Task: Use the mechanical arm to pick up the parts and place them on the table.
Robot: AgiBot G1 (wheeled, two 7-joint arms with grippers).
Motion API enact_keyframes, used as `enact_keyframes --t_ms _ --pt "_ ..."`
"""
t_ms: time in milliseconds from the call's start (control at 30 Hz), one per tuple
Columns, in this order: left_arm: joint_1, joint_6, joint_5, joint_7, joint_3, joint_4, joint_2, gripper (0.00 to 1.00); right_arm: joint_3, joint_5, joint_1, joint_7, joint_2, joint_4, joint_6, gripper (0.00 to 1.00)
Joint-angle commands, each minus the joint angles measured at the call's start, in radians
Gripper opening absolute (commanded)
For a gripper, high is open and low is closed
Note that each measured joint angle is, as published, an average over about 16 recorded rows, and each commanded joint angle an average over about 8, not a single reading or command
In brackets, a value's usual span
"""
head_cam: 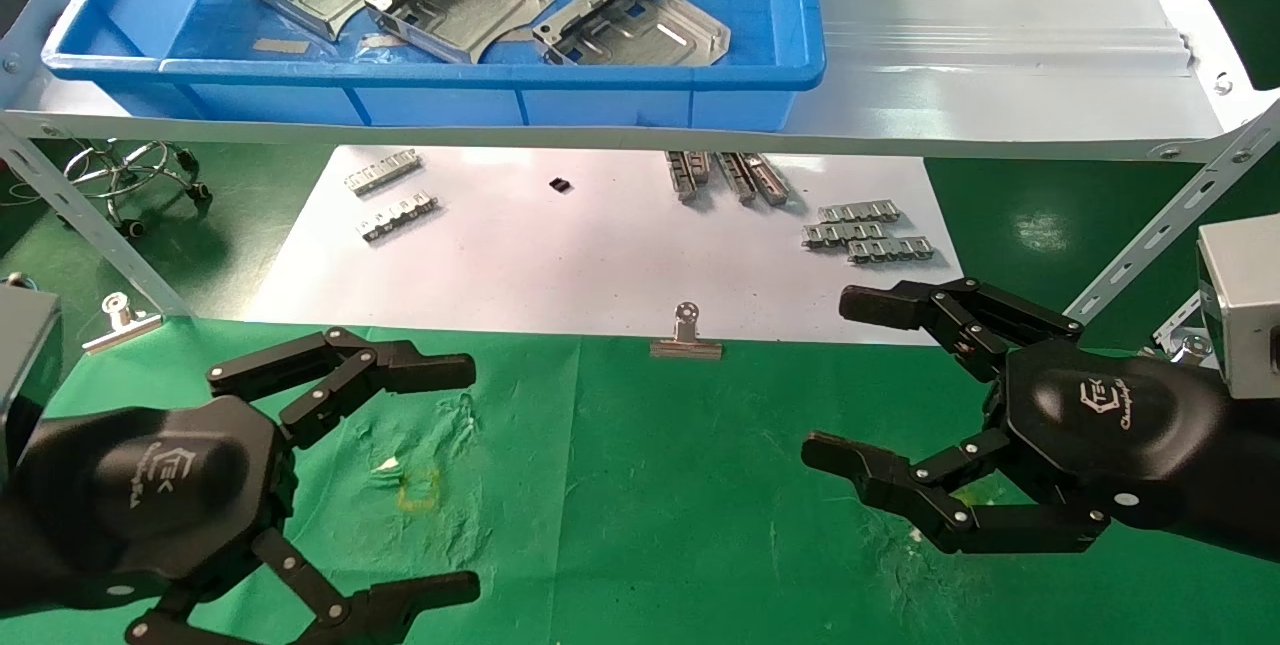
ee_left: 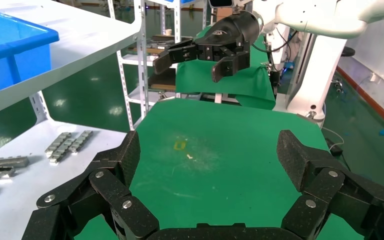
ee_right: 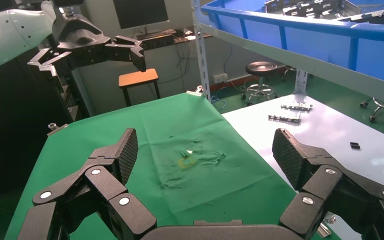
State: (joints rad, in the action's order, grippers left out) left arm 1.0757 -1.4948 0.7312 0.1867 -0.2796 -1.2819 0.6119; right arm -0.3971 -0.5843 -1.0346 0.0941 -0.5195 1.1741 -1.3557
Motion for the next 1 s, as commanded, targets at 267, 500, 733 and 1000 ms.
enact_keyframes --t_ms 267,500,733,1000 --pt "0.000 0.000 0.000 0.000 0.000 0.000 0.000 1.00 0.000 0.000 0.000 0.000 0.000 0.000 0.000 1.00" --pt "0.000 0.000 0.000 0.000 0.000 0.000 0.000 1.00 0.000 0.000 0.000 0.000 0.000 0.000 0.000 0.62" --pt "0.000 0.001 0.000 0.000 0.000 0.000 0.000 1.00 0.000 0.000 0.000 0.000 0.000 0.000 0.000 0.00" --pt "0.048 0.081 0.036 0.040 -0.021 -0.025 0.061 1.00 0.000 0.000 0.000 0.000 0.000 0.000 0.000 0.00"
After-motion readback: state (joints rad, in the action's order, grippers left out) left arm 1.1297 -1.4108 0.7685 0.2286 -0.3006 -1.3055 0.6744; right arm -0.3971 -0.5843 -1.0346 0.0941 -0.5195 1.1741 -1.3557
